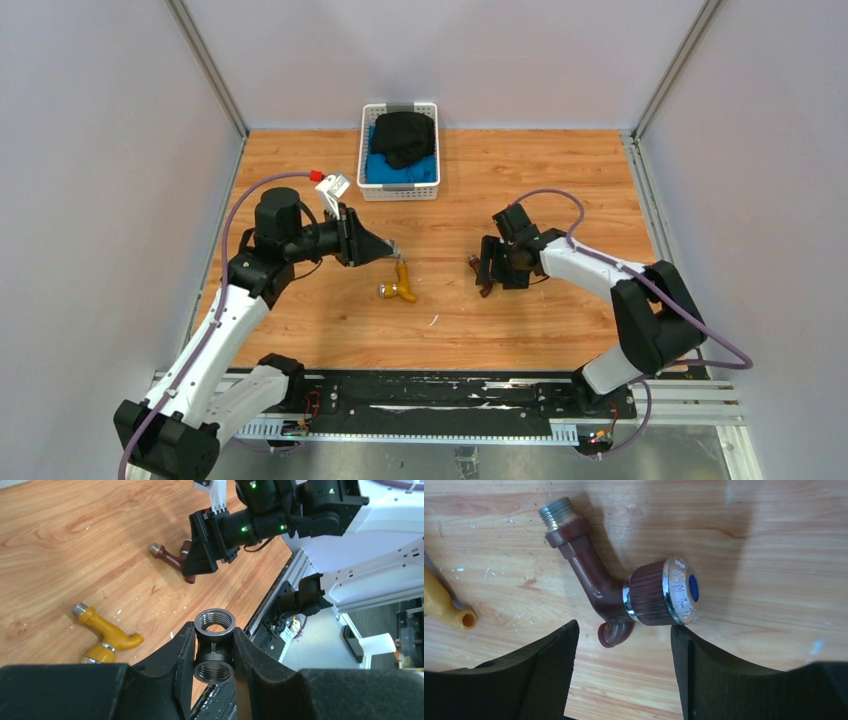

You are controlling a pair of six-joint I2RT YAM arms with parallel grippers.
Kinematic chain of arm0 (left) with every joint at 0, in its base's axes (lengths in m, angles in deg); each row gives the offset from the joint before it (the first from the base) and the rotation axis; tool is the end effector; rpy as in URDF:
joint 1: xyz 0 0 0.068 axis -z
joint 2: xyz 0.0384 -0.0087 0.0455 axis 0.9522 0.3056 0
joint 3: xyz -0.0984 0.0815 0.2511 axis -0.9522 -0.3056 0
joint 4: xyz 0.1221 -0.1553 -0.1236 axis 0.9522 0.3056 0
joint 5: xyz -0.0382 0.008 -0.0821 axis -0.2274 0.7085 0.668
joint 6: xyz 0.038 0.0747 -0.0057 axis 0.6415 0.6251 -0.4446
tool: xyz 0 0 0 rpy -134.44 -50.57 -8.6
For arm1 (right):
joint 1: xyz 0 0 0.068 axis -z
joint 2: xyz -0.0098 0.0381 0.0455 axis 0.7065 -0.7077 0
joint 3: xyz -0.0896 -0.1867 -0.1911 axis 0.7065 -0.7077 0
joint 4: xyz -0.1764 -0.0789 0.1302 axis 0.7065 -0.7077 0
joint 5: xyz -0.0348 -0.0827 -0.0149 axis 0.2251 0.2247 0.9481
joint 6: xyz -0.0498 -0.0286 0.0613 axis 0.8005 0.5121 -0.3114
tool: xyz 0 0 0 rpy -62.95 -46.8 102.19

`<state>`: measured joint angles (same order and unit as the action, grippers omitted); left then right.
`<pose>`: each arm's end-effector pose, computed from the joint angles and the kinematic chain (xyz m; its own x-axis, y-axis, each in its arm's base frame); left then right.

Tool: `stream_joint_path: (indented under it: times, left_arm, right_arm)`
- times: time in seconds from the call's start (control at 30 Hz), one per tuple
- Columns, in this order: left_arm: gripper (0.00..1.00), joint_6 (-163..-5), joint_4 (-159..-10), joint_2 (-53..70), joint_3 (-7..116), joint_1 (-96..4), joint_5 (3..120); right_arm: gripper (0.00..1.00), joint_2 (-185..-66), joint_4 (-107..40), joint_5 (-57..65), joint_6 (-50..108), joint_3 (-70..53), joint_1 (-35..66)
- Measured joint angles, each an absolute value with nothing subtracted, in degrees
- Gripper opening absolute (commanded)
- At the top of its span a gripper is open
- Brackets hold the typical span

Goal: Install the water faucets
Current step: Adjust the water faucet at the center of the board.

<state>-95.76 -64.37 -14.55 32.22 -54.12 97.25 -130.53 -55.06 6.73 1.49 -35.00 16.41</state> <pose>0.1632 -0.1070 0.3347 -0.6450 -0.0923 -0.7586 0.6353 0.4868 -0.5995 0.2471 0.1416 0.1788 -0.9132 0.1459 -0.3804 0.0028 0.9359 0.3523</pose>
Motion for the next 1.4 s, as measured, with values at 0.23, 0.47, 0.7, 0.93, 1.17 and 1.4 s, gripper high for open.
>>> stream_joint_path:
  times: [0.23, 0.47, 0.7, 0.93, 1.17, 1.4]
  left_arm:
    - [0.00, -99.56, -64.72, -12.78, 31.57, -54.45, 96.13]
    - [0.00, -100.52, -65.44, -11.42, 31.39, -54.47, 96.77]
    - [0.00, -100.24, -66.64, -7.40, 31.41, -54.47, 102.19]
    - [0.00, -97.40, -72.91, -5.22, 31.41, -54.47, 115.13]
    - [0.00, -93.16, -80.52, -7.49, 35.13, -54.45, 125.01]
    - [0.00, -87.93, -79.62, -7.75, 39.22, -54.45, 127.30]
  right_arm:
    - [0.34, -135.80, -51.08, 11.01, -4.48, -33.74, 12.28]
    - [0.00, -134.81, -46.36, 13.33, -2.73, -33.21, 12.04]
    - [0.00, -124.91, -45.94, 10.79, 10.04, -39.40, 12.06]
    - [0.00, -96.45, -43.58, 1.79, 23.57, -43.03, 11.32]
    - [0.00, -85.88, -43.47, 0.87, 34.10, -42.46, 4.00]
    - [0.00, -95.49, -55.89, 16.95, 37.86, -34.24, -1.42]
